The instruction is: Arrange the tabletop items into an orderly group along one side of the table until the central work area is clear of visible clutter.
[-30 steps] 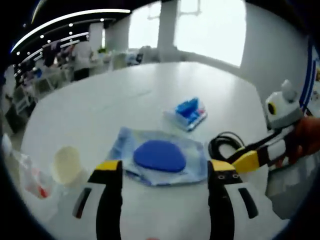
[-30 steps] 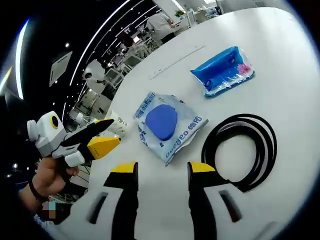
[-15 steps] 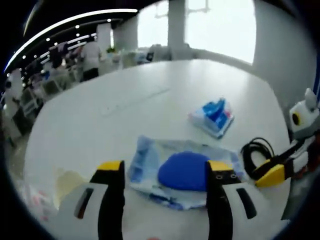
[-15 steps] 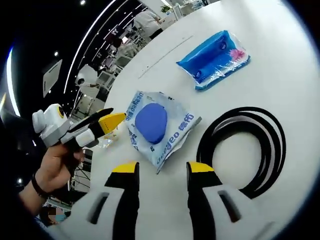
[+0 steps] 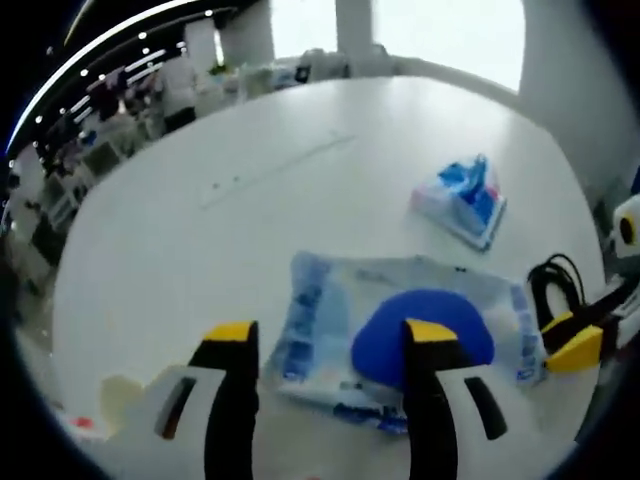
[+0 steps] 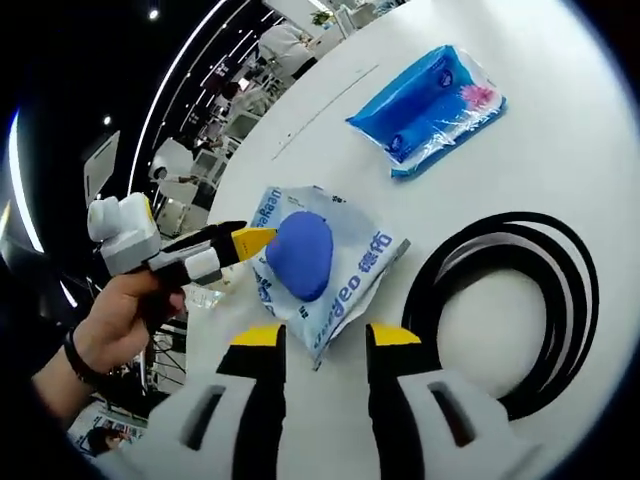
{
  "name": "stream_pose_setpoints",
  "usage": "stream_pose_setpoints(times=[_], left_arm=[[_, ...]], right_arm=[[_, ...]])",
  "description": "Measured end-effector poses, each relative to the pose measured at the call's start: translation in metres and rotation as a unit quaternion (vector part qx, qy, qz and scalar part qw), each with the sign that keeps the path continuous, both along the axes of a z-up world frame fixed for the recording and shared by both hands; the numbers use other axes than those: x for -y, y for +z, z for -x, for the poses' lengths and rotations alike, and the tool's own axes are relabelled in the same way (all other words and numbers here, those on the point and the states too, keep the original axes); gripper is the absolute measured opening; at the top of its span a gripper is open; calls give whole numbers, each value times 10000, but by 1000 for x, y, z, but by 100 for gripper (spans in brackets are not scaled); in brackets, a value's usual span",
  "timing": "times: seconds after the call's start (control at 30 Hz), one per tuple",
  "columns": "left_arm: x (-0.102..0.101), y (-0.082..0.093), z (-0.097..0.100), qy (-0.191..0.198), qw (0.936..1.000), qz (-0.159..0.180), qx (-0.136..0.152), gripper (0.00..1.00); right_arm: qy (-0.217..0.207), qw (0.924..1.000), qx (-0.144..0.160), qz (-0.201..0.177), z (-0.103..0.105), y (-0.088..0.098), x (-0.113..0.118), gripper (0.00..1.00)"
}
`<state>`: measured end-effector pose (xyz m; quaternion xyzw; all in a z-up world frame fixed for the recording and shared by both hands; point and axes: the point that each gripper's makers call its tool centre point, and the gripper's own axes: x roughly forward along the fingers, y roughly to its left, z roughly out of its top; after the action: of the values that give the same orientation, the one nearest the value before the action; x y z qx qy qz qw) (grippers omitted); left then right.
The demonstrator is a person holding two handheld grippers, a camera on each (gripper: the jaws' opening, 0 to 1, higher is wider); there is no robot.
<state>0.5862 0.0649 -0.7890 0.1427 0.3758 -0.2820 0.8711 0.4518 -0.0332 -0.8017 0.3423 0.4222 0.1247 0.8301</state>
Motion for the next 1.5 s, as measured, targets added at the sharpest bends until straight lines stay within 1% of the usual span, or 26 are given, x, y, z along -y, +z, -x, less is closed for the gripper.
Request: stream_pose_setpoints(times=[0.07,0.1,0.13,0.23,0.3,0.37,0.4,0.53,0.57,0.6,0.63,0.7,0.8,0.9,0.97,1.03,1.1,1.2,1.3,1.37,1.5], left_arm=[[-1,-5,5,-90,9998,-188,-58,51],[1,-5,5,-71,9999,-148,-48,50],[1,-3,5,57,9999,-20,-84,50],[0,-4,4,256,9995,80,-148,49],[1,-4,5,362,9988,214,-239,48],[-3,-4,3,511,9980,271,-258,45],[-5,-3,3,602,9973,307,-281,43],[-11,-2,5,775,9956,366,-371,28],[-14,-3,5,842,9950,370,-383,22],[-16,-4,6,874,9948,327,-411,17],[-22,-7,7,927,9947,179,-418,12],[-26,-7,6,1051,9935,150,-410,6],[-27,-7,8,1114,9926,144,-462,4],[-29,-4,9,1148,9925,56,-407,3],[-32,-2,12,1222,9917,74,-400,2],[-34,1,15,1282,9909,98,-408,1],[-34,5,20,1280,9910,105,-371,1],[-36,12,30,1221,9923,7,-185,0],[-39,17,39,1313,9912,61,-123,0],[-41,20,45,1454,9891,176,-116,0],[-43,22,55,1549,9877,203,-46,0]], right_arm=[[-78,9998,-141,-101,0,-3,0,23],[-103,9998,-157,-93,-1,-5,2,22],[-124,9997,-165,-103,-2,-5,2,21],[-135,9997,-175,-122,-6,-7,1,19],[-140,9996,-176,-174,-8,-7,0,16],[-157,9990,-326,-261,-6,-11,-1,14],[-238,9983,-382,-381,-6,-12,-2,12],[-238,9981,-436,-362,-6,-15,0,8],[-214,9983,-428,-327,-6,-15,0,7],[-187,9985,-418,-302,-6,-15,1,6],[-182,9985,-432,-284,-6,-16,1,6],[-175,9984,-475,-266,-9,-17,3,5],[-78,9989,-414,-220,-13,-12,2,2],[6,9994,-330,-79,-17,-7,5,0],[49,9997,-232,31,-20,-2,8,0],[184,9996,-126,186,-24,3,12,0],[262,9991,-19,320,-28,8,17,0],[365,9982,88,466,-34,15,22,0],[653,9948,233,745,-40,21,27,0],[686,9944,266,755,-43,23,28,0],[842,9922,337,858,-48,27,30,0]])
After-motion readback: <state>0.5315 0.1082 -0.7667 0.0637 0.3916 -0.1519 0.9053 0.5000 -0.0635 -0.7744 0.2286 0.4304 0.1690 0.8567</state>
